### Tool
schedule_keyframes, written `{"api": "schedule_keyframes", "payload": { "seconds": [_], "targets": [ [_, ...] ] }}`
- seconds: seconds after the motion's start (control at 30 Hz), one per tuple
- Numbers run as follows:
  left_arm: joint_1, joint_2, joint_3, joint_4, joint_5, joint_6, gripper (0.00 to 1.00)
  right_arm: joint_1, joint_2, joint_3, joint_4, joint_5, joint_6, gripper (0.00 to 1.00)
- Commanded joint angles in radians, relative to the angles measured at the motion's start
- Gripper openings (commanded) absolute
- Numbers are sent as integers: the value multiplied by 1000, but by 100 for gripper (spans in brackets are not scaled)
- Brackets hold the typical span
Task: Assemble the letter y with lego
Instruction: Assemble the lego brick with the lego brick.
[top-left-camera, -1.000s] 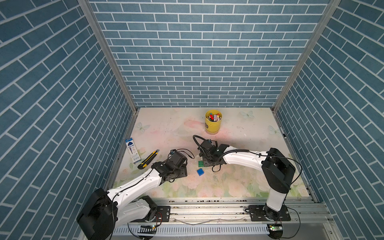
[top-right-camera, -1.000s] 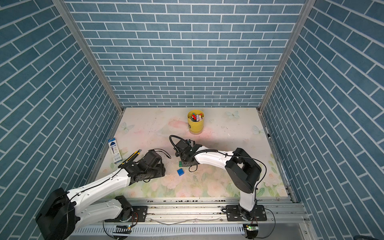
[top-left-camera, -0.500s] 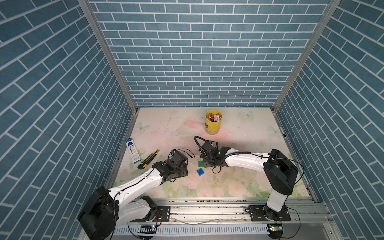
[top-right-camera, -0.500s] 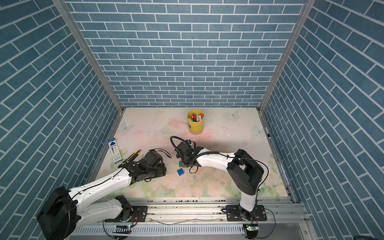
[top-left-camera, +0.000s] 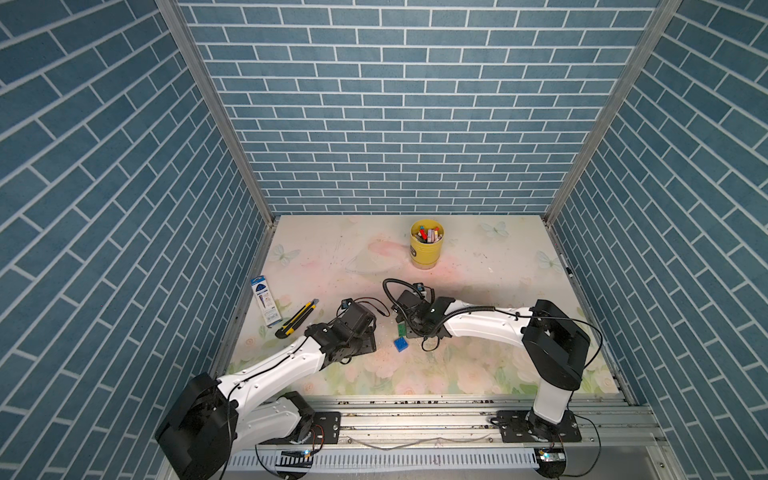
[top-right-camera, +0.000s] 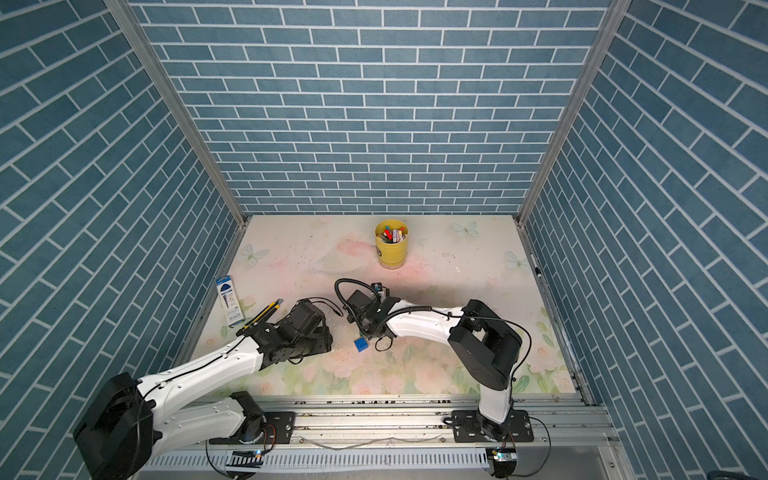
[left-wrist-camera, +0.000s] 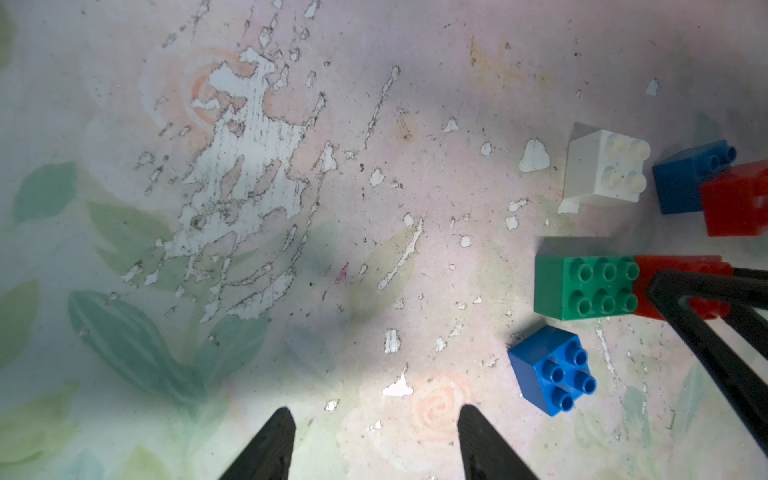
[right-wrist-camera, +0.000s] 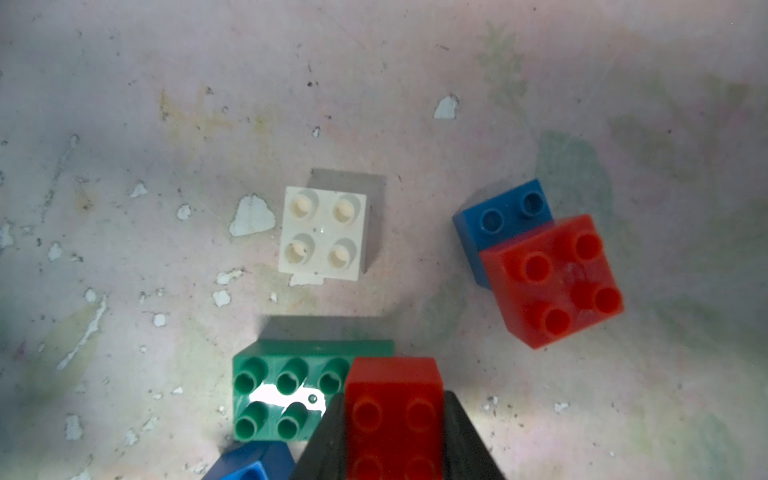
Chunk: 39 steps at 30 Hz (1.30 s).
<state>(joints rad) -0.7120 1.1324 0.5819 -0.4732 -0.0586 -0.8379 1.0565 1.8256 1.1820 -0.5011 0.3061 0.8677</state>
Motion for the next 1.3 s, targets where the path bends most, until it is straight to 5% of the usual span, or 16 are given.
{"api": "schedule_keyframes", "payload": {
  "seconds": [0.0,0.77,1.27],
  "targets": [
    [-4,-17,-15,-24,-10,4,65,-9,44,-69,-76,-56,46,6],
    [-6,3,2,-15,-12,6,65,-32,24,-10,-132,-52,-5,7],
    [-11,-14,-3,-14,-18,3,65,-51,-73,32,-135,-100,-28,53]
  ]
}}
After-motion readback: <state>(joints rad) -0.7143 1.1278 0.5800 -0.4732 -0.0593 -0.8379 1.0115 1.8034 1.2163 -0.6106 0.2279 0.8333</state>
